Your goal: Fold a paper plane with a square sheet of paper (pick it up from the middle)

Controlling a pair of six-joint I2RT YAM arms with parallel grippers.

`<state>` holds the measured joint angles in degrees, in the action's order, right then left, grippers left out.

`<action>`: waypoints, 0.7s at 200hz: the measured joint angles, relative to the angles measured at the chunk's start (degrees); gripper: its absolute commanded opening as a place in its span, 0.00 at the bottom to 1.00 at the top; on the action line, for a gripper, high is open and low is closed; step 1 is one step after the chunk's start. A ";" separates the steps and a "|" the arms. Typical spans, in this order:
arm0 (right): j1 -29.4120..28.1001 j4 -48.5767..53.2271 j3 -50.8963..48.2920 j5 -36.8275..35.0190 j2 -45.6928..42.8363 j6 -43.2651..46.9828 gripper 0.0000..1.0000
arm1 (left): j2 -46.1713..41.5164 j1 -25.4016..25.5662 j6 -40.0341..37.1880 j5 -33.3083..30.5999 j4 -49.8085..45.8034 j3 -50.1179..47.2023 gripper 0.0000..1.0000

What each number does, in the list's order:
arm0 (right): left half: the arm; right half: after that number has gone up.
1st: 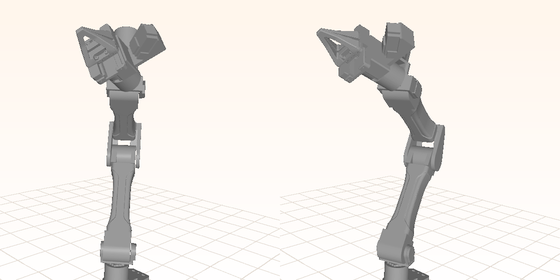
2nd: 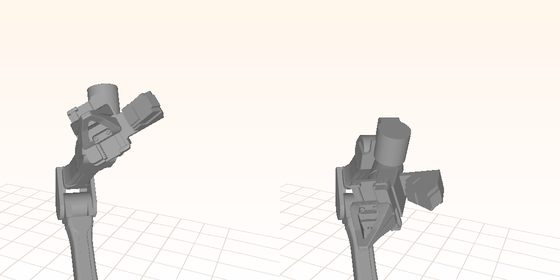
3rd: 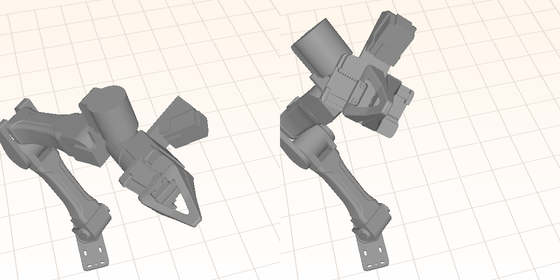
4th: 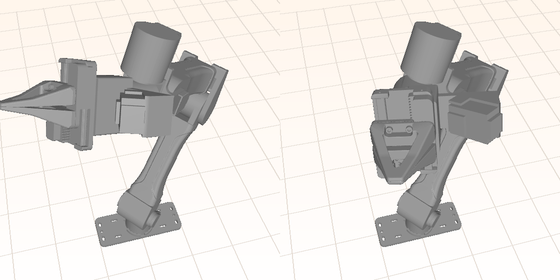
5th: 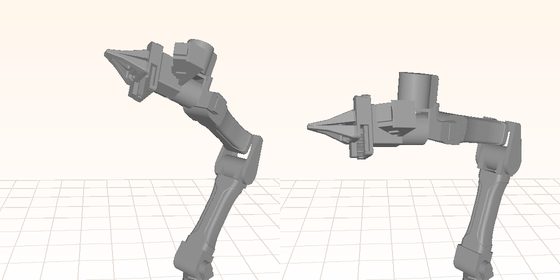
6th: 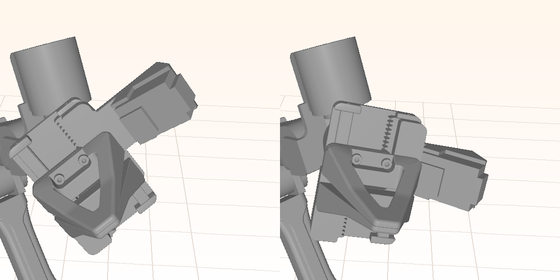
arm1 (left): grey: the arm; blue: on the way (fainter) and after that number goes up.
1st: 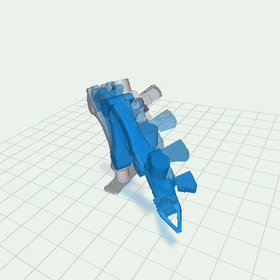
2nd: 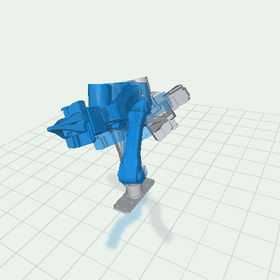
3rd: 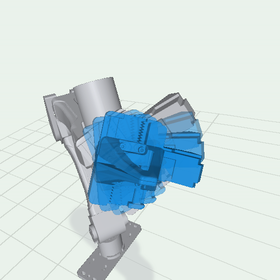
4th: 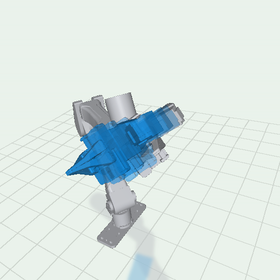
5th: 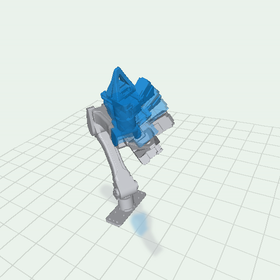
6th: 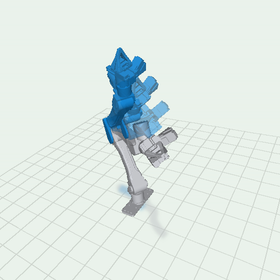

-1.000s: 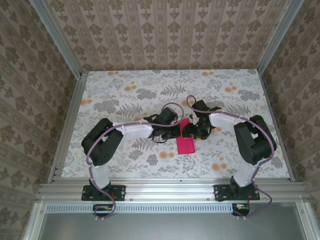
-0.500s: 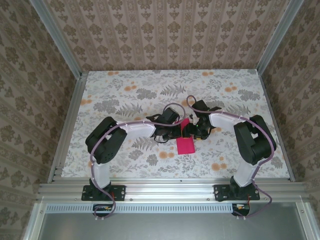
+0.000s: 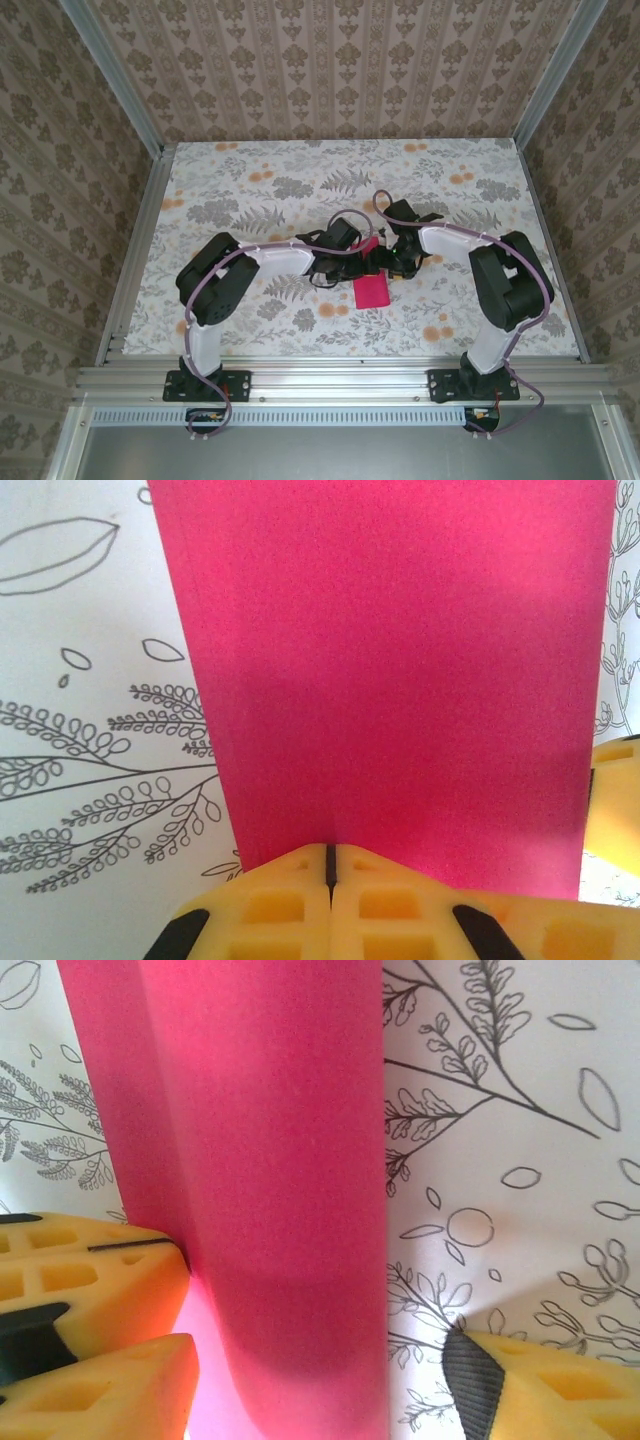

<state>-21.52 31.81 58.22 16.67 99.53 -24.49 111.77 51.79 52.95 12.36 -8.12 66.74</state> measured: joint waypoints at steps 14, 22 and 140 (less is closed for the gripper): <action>1.09 1.27 -0.02 -1.49 -1.73 -0.07 0.72 | 0.00 0.02 0.00 -0.13 -0.02 0.00 0.00; 1.99 1.60 -0.02 -1.70 -3.21 -0.04 0.69 | 0.00 0.04 0.00 -0.17 -0.02 0.00 0.00; 4.68 -11.04 -5.03 16.00 -1.97 -5.44 0.21 | 0.00 0.26 -0.07 -0.61 -0.17 0.04 0.00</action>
<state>-16.84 20.78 53.19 32.67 97.56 -29.93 111.77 52.05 52.88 11.75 -8.29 66.78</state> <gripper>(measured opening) 0.211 0.051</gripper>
